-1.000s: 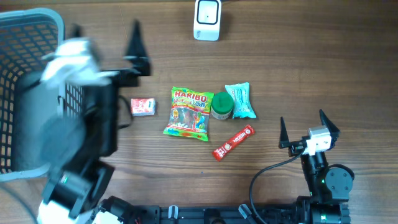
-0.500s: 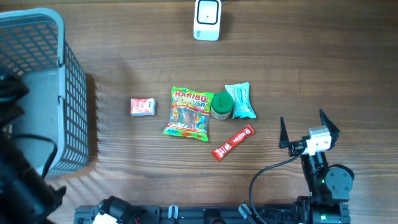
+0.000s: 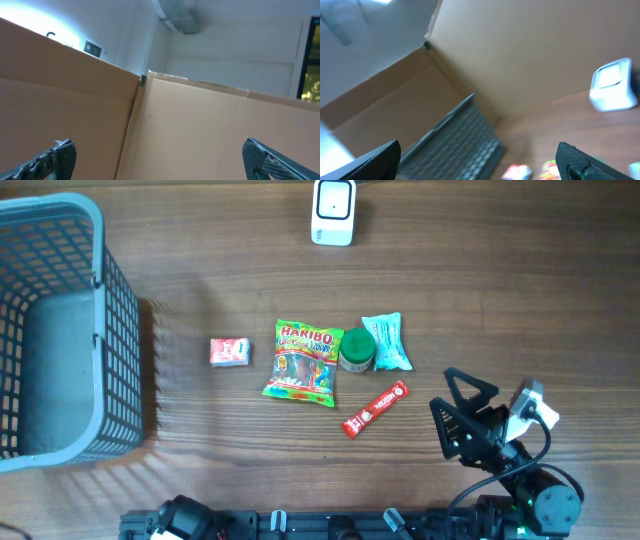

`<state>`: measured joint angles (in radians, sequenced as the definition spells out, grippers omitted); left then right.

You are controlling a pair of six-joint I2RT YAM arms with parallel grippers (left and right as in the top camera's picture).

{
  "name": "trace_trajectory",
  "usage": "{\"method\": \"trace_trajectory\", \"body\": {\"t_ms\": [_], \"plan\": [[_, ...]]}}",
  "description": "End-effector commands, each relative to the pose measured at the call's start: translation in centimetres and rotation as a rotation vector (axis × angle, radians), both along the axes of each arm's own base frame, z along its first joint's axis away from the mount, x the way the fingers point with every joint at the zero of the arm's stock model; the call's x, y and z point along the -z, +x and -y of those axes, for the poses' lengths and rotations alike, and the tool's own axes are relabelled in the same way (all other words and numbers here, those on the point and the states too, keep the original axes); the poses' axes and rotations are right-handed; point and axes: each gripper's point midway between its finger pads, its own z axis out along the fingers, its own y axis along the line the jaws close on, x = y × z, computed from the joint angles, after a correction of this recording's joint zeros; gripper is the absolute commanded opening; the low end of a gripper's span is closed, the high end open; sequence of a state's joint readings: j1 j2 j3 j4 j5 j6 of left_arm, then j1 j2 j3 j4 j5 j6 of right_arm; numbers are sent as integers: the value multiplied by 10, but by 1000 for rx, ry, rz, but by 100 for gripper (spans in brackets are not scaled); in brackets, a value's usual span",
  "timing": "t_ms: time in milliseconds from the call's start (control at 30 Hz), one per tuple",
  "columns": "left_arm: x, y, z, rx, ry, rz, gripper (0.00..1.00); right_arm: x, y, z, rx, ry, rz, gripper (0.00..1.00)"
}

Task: Scan the item barcode
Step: 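Retract the left arm and reach the right gripper toward the green-lidded jar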

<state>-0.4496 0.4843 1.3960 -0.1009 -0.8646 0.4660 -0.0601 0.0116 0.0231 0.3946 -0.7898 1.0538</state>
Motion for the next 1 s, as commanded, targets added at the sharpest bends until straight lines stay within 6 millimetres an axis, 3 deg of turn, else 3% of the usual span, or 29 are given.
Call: {"method": "trace_trajectory", "body": {"t_ms": [0,100,167,300,333,433,533,633,767,967], "plan": [[3,32,17,11,50,-73,100,4,-3,-8,-60,-31,-102,100],[4,37,20,11,57,-87,100,0,5,-7,-26,-126,-119,100],[5,38,21,11,60,-93,100,-20,21,-5,1,-204,-106,99],[10,42,22,10,75,-125,100,-54,64,-3,1,-312,-160,99],[15,45,24,11,89,-154,100,-64,83,-2,-6,-366,-203,100],[21,49,27,17,109,-189,100,-73,126,9,57,-506,-372,99],[20,47,26,19,111,-182,100,-74,155,19,184,-645,-582,99],[23,41,25,-1,123,-178,100,-78,167,8,237,-739,-737,100],[41,21,30,15,145,-169,100,-73,165,-45,64,-662,-830,100],[54,-23,52,136,138,-80,100,-55,177,-55,52,-669,-870,100]]}}
